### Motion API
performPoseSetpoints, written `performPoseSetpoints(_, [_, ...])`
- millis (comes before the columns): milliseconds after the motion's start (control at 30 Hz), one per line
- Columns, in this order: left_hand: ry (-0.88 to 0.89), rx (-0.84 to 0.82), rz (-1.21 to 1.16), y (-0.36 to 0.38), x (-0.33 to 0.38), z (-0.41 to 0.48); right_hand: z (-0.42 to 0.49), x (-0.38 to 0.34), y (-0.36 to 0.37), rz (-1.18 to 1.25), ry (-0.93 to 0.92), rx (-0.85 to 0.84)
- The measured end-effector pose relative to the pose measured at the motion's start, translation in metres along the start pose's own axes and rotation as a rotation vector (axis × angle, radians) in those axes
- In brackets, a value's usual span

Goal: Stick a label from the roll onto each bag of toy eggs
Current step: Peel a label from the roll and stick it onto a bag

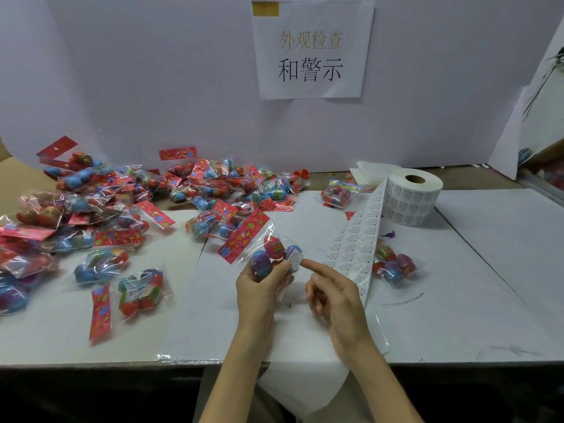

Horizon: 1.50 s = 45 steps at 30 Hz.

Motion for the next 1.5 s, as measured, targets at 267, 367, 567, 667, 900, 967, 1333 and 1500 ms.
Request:
performPoseSetpoints(267, [-0.023, -0.021, -0.06, 0.001, 0.0, 0.001, 0.001, 0.002, 0.001, -0.046, -0.023, 0.007])
performPoseSetpoints(367, [-0.063, -0.079, -0.126, 0.001, 0.001, 0.001, 0.003, 0.002, -0.003, 0.017, 0.003, 0.043])
performPoseSetpoints(567, [-0.047, -0.274, 0.028, 0.009, 0.002, -0.011, 0.002, 0.001, -0.002, -0.11, -0.058, 0.067])
performPoseSetpoints(667, [-0.048, -0.339, 0.067, 0.012, 0.002, -0.016, 0.002, 0.002, -0.004, -0.087, -0.072, 0.117])
performPoseSetpoints(900, [-0.074, -0.36, 0.145, 0.013, 0.002, -0.016, 0.001, 0.001, -0.009, -0.04, -0.116, 0.167])
performPoseSetpoints(967, [-0.082, -0.348, 0.137, 0.013, 0.002, -0.016, 0.001, 0.0, -0.009, -0.036, -0.118, 0.167])
performPoseSetpoints(1333, [-0.065, -0.309, 0.174, 0.013, 0.001, -0.016, 0.005, 0.004, -0.014, 0.031, -0.068, 0.171])
performPoseSetpoints(1500, [-0.006, -0.245, 0.144, 0.009, 0.0, -0.015, 0.006, 0.006, -0.012, 0.008, -0.077, 0.161])
Point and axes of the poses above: each hand's wrist, its own z-axis towards the middle knuckle, its own y-axis out of the palm, x = y × z, the point moved 3 cm from there along z, towards the middle knuckle, and after that the axes turned 5 degrees about -y, right-handed, at the moved point
